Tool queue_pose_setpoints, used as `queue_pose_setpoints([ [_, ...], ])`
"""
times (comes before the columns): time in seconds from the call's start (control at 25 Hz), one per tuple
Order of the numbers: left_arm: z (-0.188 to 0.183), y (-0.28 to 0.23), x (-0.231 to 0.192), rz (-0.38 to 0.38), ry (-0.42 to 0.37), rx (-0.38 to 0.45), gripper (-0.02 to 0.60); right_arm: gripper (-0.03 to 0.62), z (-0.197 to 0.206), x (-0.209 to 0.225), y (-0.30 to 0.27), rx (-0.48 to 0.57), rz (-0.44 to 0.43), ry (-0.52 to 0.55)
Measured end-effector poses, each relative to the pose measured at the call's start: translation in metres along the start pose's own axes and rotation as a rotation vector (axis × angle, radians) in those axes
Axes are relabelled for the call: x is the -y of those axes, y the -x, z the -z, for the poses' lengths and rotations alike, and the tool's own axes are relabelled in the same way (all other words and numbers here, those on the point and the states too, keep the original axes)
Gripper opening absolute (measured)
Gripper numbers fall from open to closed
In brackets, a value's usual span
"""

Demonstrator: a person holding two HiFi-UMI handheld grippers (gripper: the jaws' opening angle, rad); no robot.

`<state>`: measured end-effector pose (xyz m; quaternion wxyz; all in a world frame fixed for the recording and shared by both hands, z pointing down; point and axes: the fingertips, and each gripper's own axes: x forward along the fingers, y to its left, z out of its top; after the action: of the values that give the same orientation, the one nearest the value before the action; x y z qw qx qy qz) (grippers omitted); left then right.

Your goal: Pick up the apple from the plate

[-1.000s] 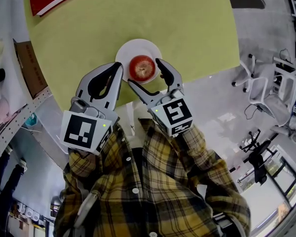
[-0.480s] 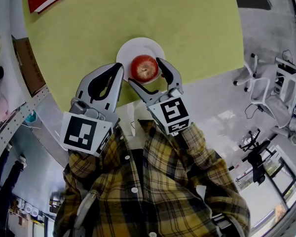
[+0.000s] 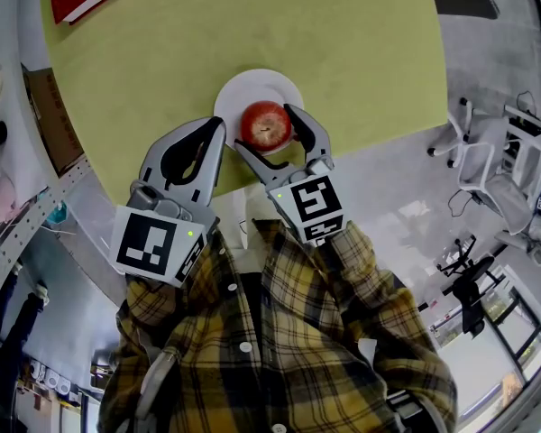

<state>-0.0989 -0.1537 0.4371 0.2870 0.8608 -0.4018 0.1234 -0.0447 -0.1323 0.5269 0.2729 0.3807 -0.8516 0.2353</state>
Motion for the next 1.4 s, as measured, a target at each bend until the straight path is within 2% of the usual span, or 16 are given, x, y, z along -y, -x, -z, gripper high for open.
queue_pose_setpoints([
  [0.76,-0.008,0.0,0.002,0.002,-0.006,0.011,0.006,0.388,-0.001,0.0,0.0,-0.001,-0.009,-0.008],
  [0.96,-0.022,0.004,0.004,-0.002,-0.016,0.034,0.006,0.388,-0.015,0.0,0.008,0.017,-0.02,-0.026],
  [1.4,-0.076,0.018,0.025,0.02,-0.084,0.12,0.006,0.388,-0.068,-0.009,0.04,0.072,-0.033,0.017],
])
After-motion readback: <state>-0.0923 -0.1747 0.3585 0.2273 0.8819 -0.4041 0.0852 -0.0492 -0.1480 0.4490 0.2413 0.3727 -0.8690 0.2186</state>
